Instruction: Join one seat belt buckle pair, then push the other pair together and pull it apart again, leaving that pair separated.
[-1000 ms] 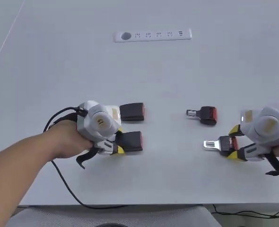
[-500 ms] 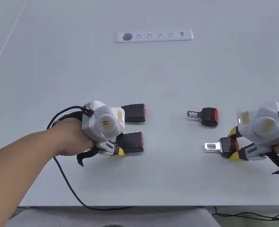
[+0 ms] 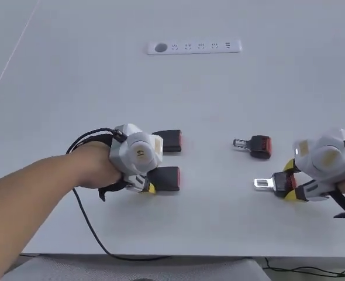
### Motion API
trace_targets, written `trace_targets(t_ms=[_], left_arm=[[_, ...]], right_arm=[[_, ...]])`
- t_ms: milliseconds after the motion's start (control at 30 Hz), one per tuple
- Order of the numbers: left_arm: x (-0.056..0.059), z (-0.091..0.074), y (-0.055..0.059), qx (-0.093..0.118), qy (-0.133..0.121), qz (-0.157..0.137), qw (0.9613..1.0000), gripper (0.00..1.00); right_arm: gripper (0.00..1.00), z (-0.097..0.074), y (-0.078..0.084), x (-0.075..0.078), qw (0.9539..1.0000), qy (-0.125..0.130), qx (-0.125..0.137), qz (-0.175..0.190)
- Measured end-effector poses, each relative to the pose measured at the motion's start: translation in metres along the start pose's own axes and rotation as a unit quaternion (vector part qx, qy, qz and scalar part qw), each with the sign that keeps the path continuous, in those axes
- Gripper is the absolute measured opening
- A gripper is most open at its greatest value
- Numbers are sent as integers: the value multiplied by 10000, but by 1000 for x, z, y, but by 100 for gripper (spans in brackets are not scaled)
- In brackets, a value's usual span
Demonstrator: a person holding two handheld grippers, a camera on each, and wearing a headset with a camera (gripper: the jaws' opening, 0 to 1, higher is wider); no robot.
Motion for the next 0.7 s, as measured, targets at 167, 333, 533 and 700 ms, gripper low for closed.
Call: trace_targets(t_ms=[167, 333, 533, 700], left_arm=[[0, 0, 0, -38, -5, 3, 10000, 32], [-1, 0, -1, -98, 26, 88, 9999, 32], [0, 0, -3, -190, 48, 146, 9997, 32], [1, 0, -3, -182, 23, 113, 9998, 32]], right_arm=[[36, 2, 1, 3, 9999, -1, -117, -19], [36, 2, 3, 2, 9999, 64, -42, 108], [36, 4, 1, 2, 9996, 130, 47, 231], [36, 8, -6, 0, 9995, 166, 167, 210]])
Point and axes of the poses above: the centre of the closed fingertips' face, and the gripper's own axes: z roughly forward along the fingers, x roughly to its right, y roughly out of its underside, the point moved 10 cm from there along -z, roughly backward along the fingers
